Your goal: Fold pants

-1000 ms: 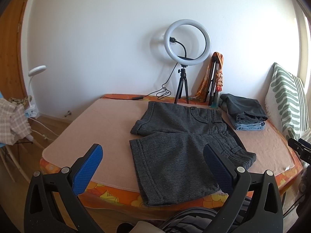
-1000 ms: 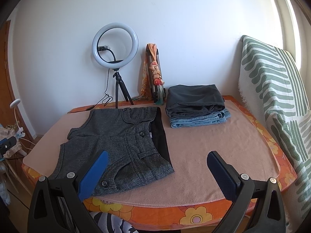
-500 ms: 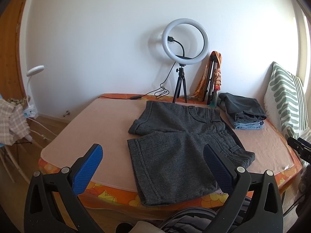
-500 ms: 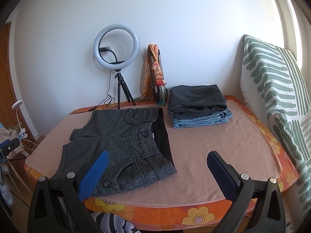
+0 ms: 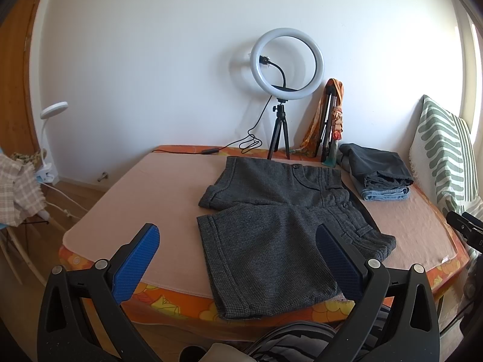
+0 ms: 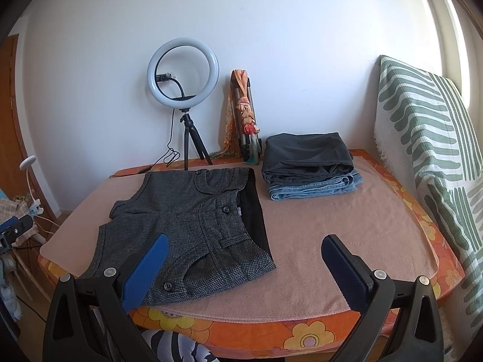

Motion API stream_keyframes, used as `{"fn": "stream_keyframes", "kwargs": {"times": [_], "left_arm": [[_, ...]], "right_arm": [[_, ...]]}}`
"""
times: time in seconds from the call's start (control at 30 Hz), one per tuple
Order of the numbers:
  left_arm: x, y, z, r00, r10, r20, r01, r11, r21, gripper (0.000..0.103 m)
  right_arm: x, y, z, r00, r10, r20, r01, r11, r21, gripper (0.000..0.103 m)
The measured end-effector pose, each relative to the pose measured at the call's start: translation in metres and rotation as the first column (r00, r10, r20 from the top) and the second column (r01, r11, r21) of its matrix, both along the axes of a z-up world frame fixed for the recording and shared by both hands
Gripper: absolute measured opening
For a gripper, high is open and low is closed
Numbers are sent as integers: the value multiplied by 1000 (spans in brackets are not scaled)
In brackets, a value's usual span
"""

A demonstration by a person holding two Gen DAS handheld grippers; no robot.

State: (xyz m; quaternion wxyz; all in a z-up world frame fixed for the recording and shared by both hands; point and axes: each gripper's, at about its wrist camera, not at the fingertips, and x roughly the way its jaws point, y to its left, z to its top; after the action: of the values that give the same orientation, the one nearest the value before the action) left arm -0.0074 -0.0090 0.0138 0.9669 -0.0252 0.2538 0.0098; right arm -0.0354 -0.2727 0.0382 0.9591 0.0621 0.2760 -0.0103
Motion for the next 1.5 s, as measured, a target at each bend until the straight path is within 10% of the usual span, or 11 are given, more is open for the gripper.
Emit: {"fn": "stream_keyframes", "kwargs": {"times": [1.1, 1.5], "left_arm": [[10, 13, -23, 993, -112, -47, 116, 990, 78, 99], [16, 13, -74, 889, -378, -259, 430, 884, 183, 60]], "right_arm": [[10, -4, -4, 997, 77, -18, -77, 996, -44, 103], [39, -1, -36, 954, 287, -86, -296, 947, -121, 103]]}}
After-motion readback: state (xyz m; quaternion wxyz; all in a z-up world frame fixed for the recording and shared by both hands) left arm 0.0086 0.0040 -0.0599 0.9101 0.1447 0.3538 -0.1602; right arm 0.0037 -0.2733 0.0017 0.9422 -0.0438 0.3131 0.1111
